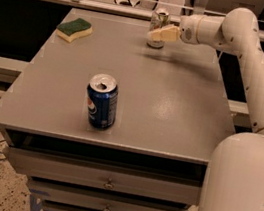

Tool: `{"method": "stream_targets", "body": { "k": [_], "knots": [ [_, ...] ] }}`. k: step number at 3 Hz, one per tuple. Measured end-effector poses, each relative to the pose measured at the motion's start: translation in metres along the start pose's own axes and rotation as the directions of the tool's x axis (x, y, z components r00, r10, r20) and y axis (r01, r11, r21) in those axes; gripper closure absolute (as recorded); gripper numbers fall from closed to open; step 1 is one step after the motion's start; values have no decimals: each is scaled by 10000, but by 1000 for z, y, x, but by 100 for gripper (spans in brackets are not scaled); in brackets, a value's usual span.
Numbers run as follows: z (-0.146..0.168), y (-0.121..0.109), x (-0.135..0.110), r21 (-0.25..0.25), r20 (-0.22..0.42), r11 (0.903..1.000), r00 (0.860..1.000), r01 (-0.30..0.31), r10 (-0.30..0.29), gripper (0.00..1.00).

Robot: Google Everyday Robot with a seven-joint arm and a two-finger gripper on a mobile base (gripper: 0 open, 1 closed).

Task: Move 7up can near pepsi can

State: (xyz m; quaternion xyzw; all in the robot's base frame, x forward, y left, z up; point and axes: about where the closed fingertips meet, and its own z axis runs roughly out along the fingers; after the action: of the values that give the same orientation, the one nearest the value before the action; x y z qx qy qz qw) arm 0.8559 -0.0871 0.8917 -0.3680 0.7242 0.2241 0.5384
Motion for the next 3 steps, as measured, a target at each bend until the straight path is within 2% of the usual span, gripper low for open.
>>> {"method": "stream_targets", "body": {
  "k": [1,3],
  "knots": [
    [6,-3,1,272,145,9996,9999,-19,15,17],
    [-2,-3,1,574,514,9980,9984,-245,215,64]
  ]
}}
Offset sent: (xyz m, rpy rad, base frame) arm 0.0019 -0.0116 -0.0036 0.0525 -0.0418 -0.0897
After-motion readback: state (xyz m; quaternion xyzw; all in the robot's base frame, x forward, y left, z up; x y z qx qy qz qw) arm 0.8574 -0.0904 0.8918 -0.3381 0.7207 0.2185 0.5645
